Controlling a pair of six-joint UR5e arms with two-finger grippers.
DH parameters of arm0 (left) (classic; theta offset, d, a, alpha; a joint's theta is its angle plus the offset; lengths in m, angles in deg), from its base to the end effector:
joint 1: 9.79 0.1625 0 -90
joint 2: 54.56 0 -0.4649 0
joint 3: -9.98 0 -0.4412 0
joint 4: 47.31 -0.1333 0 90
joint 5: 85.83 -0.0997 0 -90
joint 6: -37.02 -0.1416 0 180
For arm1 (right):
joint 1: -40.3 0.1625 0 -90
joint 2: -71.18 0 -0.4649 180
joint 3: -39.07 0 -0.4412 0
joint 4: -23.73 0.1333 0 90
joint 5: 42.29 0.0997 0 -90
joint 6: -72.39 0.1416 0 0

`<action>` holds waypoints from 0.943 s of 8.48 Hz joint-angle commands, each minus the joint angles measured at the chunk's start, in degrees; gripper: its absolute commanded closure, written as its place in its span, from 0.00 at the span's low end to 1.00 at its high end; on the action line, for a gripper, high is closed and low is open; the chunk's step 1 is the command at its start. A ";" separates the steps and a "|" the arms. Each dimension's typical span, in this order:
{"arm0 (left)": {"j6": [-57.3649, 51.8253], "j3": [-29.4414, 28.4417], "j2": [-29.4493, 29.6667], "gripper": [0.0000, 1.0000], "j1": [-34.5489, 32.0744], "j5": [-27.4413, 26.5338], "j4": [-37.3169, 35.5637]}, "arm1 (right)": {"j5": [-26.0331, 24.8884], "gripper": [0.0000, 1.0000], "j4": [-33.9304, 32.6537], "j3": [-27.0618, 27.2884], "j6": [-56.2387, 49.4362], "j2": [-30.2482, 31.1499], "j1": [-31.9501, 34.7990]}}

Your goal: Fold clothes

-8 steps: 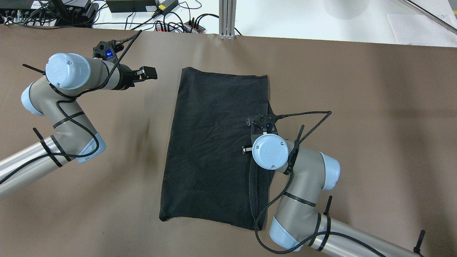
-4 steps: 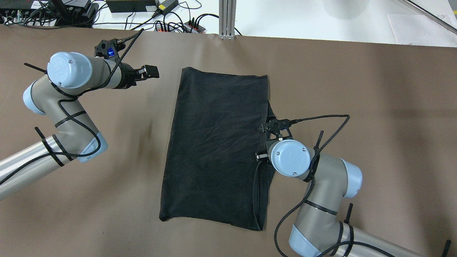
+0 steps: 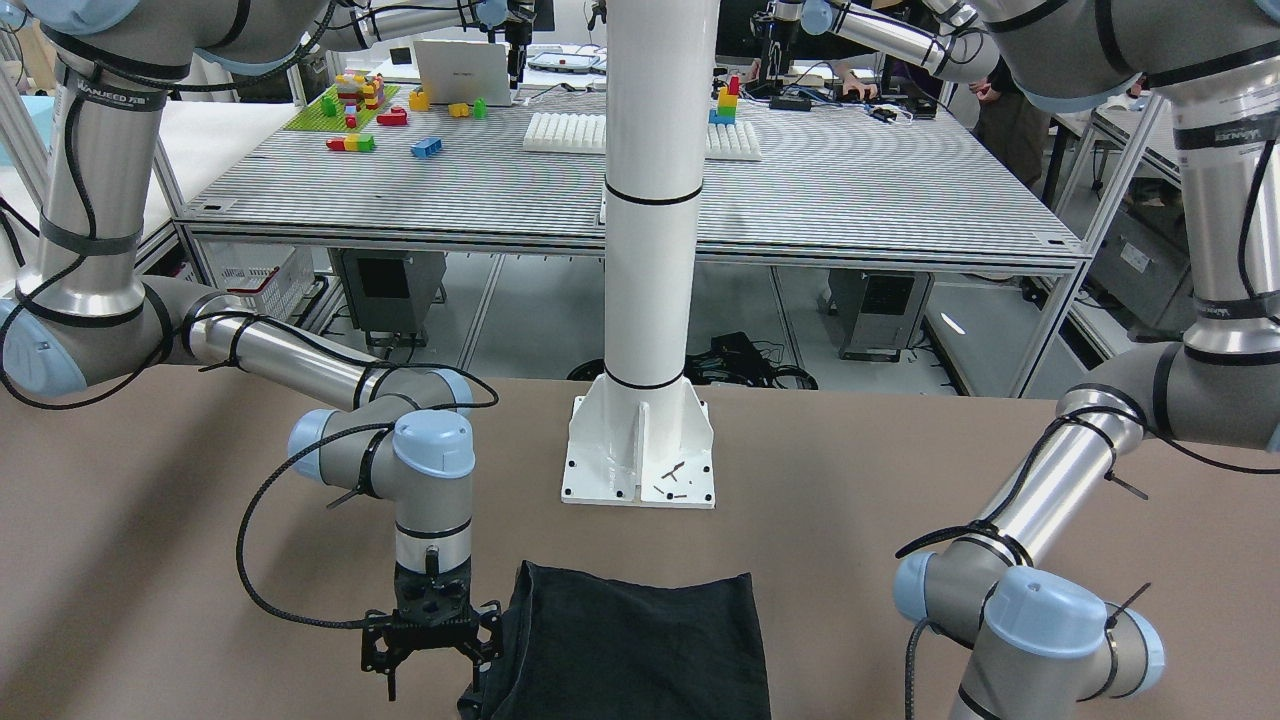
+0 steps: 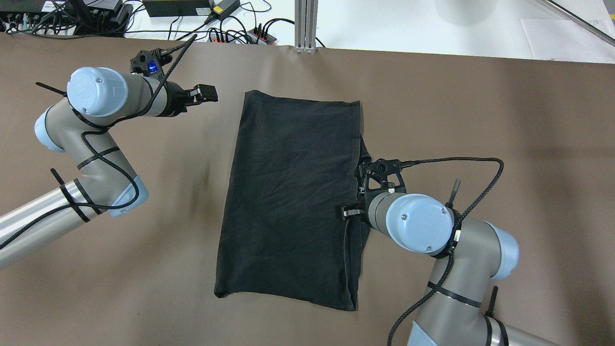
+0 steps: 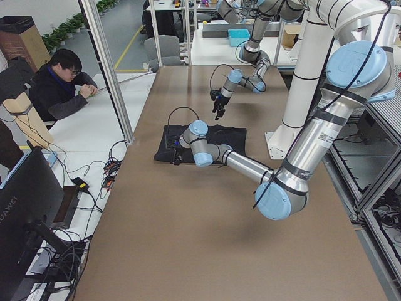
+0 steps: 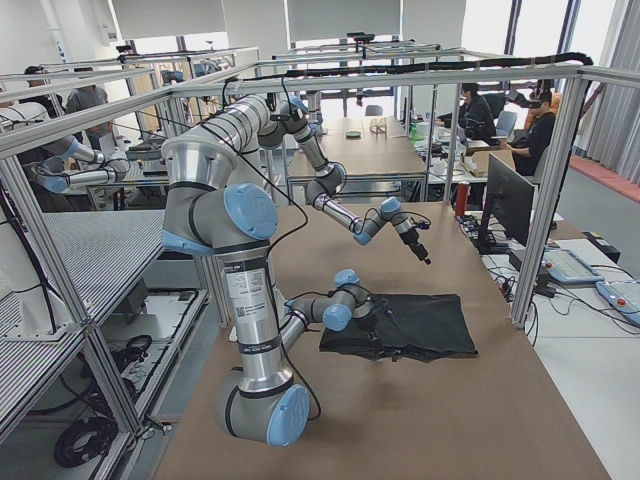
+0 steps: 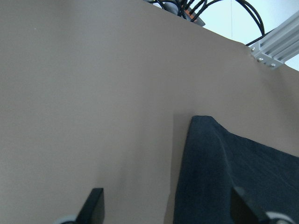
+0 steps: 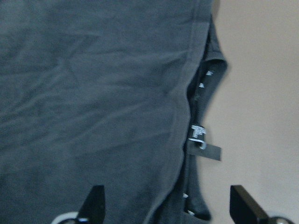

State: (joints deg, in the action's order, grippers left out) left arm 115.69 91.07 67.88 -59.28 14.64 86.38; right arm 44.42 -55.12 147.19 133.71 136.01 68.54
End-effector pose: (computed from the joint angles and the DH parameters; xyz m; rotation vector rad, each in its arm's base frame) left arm 0.4514 -0.6940 0.3407 0.4579 1.1021 -0.4791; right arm -0.5426 -0.4520 0.2818 0.4993 -0.8098 0.0202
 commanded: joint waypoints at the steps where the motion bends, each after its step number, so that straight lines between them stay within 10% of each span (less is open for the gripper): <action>1: 0.09 0.30 0.43 0.05 -0.08 0.17 -0.01 | -0.14 0.06 18.27 -9.02 10.35 -6.99 -0.90; 3: 0.09 0.48 0.43 0.05 -0.35 0.61 -0.28 | 0.03 0.06 26.73 -14.86 15.22 -7.70 -2.13; 8: 0.09 0.21 1.22 0.05 -0.26 0.34 -0.36 | 1.79 0.06 19.97 -14.96 15.66 -5.25 -5.03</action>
State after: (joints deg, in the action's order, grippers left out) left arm 115.77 91.44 68.88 -59.57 15.10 86.04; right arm 45.76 -31.84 132.10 149.23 130.04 64.78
